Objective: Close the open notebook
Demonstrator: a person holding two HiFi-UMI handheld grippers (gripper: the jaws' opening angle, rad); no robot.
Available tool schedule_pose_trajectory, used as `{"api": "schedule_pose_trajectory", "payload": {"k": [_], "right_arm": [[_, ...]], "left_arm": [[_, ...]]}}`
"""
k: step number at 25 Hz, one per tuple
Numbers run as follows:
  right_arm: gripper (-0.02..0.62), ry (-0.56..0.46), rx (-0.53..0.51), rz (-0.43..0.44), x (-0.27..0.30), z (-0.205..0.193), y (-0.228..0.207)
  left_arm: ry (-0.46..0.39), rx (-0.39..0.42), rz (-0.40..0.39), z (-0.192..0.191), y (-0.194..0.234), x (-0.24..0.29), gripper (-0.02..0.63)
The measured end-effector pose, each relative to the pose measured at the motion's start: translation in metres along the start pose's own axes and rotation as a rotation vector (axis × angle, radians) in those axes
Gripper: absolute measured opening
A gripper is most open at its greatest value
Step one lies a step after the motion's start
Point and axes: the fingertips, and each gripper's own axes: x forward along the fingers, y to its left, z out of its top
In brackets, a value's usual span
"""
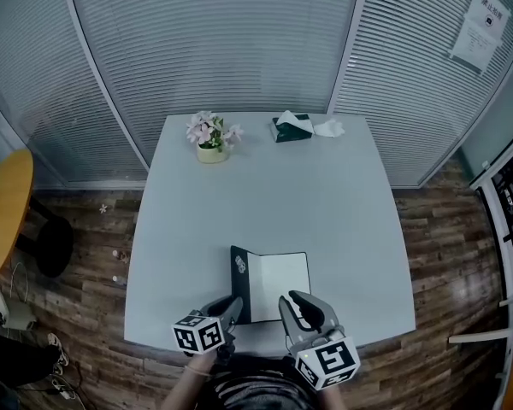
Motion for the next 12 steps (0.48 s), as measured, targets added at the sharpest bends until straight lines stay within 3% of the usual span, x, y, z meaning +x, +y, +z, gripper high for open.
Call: {"api": "schedule_pose_trajectory", "payload": {"k": [12], "right_arm": [[0.069, 0.001, 0.003, 0.001, -0.013, 0.001, -0.017]], "left_arm": [[0.013, 0.035, -0.061, 0.003, -0.037, 0.017, 0.046]]}}
